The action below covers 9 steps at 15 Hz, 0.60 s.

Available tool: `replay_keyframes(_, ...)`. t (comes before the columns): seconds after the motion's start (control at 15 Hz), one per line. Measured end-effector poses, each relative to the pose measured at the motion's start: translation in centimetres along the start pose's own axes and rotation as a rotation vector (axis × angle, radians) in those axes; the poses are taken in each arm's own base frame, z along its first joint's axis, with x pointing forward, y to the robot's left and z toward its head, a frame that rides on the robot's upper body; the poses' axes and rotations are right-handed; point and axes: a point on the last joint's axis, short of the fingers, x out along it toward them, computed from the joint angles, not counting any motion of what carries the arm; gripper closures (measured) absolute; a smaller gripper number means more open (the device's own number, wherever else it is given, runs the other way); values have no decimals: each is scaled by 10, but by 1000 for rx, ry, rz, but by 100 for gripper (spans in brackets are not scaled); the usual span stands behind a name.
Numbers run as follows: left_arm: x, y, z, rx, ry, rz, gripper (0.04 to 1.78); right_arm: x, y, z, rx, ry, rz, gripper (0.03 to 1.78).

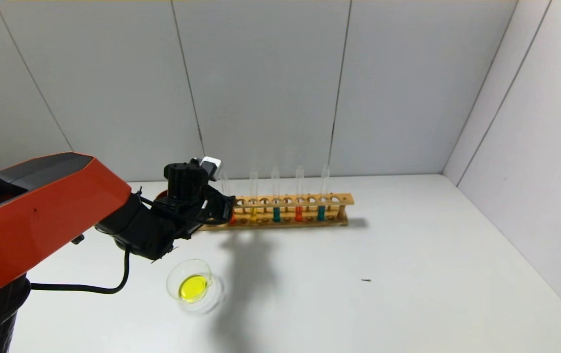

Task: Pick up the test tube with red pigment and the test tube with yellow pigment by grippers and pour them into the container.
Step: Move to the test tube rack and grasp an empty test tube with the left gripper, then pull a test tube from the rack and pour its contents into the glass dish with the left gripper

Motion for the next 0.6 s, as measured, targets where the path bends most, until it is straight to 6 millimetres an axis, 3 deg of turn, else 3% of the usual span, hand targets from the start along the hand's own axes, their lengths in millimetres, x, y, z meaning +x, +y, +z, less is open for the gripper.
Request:
replay_keyframes(0.13, 0, -1, 1, 0, -2, -4, 134, 0, 0, 0, 0, 0, 0, 6)
replay_keyframes(0.27, -1, 0, 2, 0, -6, -4, 151, 0, 0, 0, 0, 0, 0, 6)
replay_keyframes(0.6, -10, 2, 16, 4, -38, 4, 151, 0, 0, 0, 0, 0, 0, 6)
